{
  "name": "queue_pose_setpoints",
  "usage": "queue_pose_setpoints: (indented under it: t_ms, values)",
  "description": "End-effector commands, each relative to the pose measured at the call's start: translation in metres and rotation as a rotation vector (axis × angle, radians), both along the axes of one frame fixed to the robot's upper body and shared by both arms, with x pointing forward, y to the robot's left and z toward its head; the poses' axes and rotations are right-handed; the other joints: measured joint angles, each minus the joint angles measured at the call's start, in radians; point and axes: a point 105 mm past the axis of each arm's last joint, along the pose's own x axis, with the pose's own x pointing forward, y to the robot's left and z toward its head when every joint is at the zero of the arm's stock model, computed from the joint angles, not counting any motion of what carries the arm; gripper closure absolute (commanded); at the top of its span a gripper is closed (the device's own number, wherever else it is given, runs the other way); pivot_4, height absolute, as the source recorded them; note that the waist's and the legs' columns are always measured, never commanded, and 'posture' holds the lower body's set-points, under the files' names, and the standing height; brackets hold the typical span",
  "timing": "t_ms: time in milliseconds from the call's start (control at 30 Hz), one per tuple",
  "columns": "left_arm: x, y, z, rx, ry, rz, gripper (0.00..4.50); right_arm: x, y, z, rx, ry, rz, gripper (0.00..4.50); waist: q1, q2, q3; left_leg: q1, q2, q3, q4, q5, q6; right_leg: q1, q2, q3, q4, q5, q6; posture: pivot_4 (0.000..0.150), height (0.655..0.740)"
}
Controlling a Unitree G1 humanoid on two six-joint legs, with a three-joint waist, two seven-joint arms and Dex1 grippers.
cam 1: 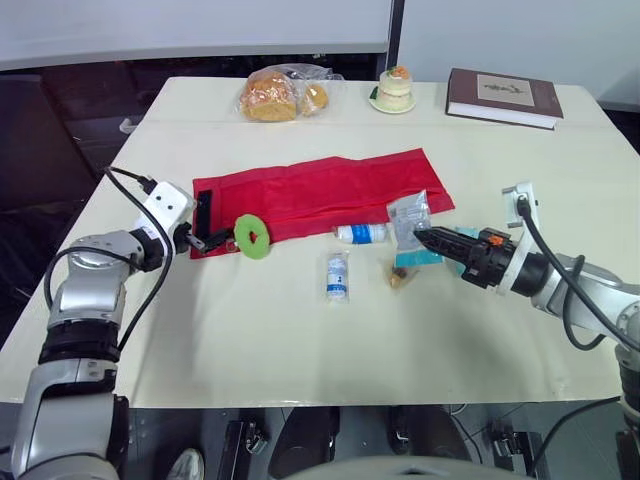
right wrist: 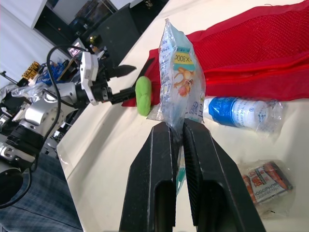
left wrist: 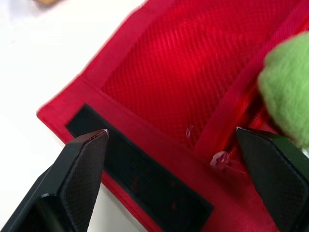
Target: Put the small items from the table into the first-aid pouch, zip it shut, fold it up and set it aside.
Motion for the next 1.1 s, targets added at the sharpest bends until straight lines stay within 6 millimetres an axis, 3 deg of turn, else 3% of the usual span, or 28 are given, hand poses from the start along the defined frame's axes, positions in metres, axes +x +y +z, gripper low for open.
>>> queue_pose_setpoints:
  t_ms: [33,167,267,467,533,800,1100]
  values:
    - [0.002,-0.007,0.003,0.055,-0.005,-0.059,0.03,-0.002,0.000,0.013,0.019,-0.058,0.000,4.50,0.001,0.000,0.000,0.000,0.000,0.000,0.000,0.000,0.000,0.000,0.000,0.000,0.000,0.000,0.000,0.150,0.7289]
    - [0.008,-0.015,0.001,0.090,-0.002,-0.103,0.03,-0.001,0.001,0.012,0.022,-0.059,-0.010,4.50,0.002,0.000,0.000,0.000,0.000,0.000,0.000,0.000,0.000,0.000,0.000,0.000,0.000,0.000,0.000,0.150,0.7289]
    - [0.014,-0.022,0.003,0.109,-0.014,-0.126,0.74,-0.001,0.002,0.011,0.028,-0.060,-0.018,4.50,0.005,0.000,0.000,0.000,0.000,0.000,0.000,0.000,0.000,0.000,0.000,0.000,0.000,0.000,0.000,0.150,0.7289]
    - [0.018,-0.030,0.004,0.160,-0.038,-0.177,3.69,0.000,0.002,0.012,0.036,-0.066,-0.035,4.50,0.002,0.000,0.000,0.000,0.000,0.000,0.000,0.000,0.000,0.000,0.001,0.000,0.000,0.000,0.000,0.150,0.7289]
    - [0.019,-0.035,0.008,0.168,-0.065,-0.197,4.39,0.000,0.001,0.012,0.037,-0.066,-0.041,4.50,0.001,0.000,0.000,0.000,0.000,0.000,0.000,0.000,0.000,0.000,0.001,0.000,0.000,0.000,0.000,0.150,0.7289]
    - [0.017,-0.070,0.016,0.189,-0.182,-0.314,4.39,0.000,0.002,0.011,0.042,-0.065,-0.046,4.50,0.010,0.000,0.000,0.000,0.000,0.000,0.000,0.000,0.000,0.000,0.001,0.000,0.000,0.000,0.000,0.150,0.7289]
    - [0.020,-0.136,0.020,0.168,-0.285,-0.485,4.39,0.001,0.005,0.010,0.047,-0.060,-0.039,4.50,0.018,0.000,0.000,0.000,0.000,0.000,0.000,0.000,0.000,0.000,0.002,0.000,0.001,0.000,0.000,0.150,0.7289]
